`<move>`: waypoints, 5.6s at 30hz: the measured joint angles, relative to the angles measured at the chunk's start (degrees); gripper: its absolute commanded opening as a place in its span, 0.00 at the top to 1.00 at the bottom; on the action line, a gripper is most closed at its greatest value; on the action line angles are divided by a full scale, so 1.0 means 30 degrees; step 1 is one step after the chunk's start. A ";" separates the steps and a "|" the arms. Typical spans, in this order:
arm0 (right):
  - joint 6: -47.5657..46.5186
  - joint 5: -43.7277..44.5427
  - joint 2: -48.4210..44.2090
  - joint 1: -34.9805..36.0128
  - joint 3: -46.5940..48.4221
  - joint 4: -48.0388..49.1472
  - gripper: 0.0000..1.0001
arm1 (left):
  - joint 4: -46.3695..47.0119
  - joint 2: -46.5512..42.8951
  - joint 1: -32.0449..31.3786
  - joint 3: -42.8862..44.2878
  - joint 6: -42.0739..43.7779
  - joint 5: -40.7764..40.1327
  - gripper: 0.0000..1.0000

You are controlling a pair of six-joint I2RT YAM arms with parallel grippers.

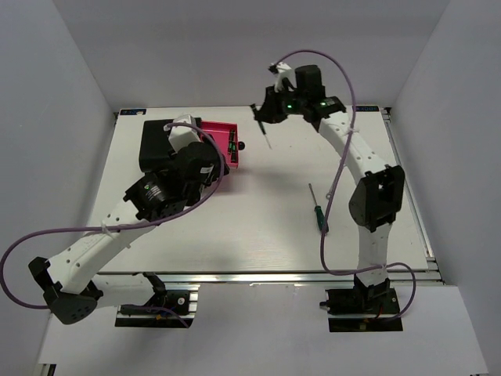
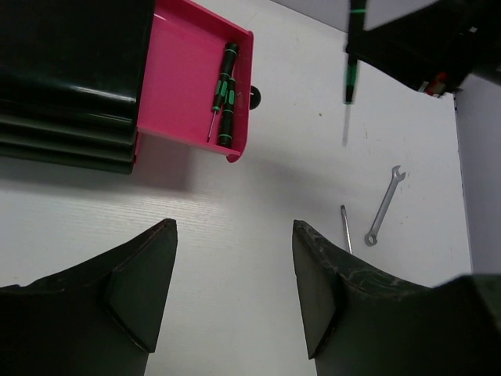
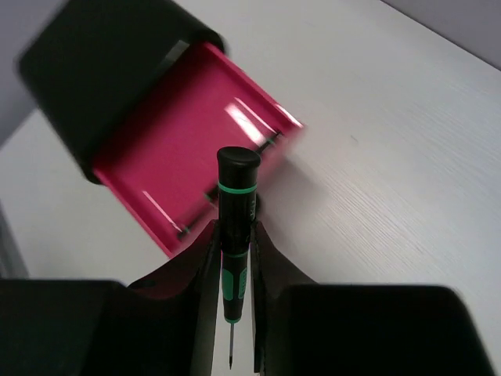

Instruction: Sort the tools into containers

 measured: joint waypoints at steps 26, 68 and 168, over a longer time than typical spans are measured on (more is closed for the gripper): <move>0.1887 0.0729 0.6295 0.4466 0.4452 0.3745 0.65 | 0.0175 0.0306 0.0860 -0.0044 -0.0233 -0.0903 0.23; -0.0634 0.3016 0.5836 0.2929 0.0503 0.0597 1.00 | 0.1581 0.7359 1.7915 0.0758 0.5151 0.7970 0.10; 0.0969 -0.6273 0.6382 0.1953 -0.4320 1.2269 0.81 | 0.5435 0.7533 1.8804 -0.1137 0.5391 1.4841 0.10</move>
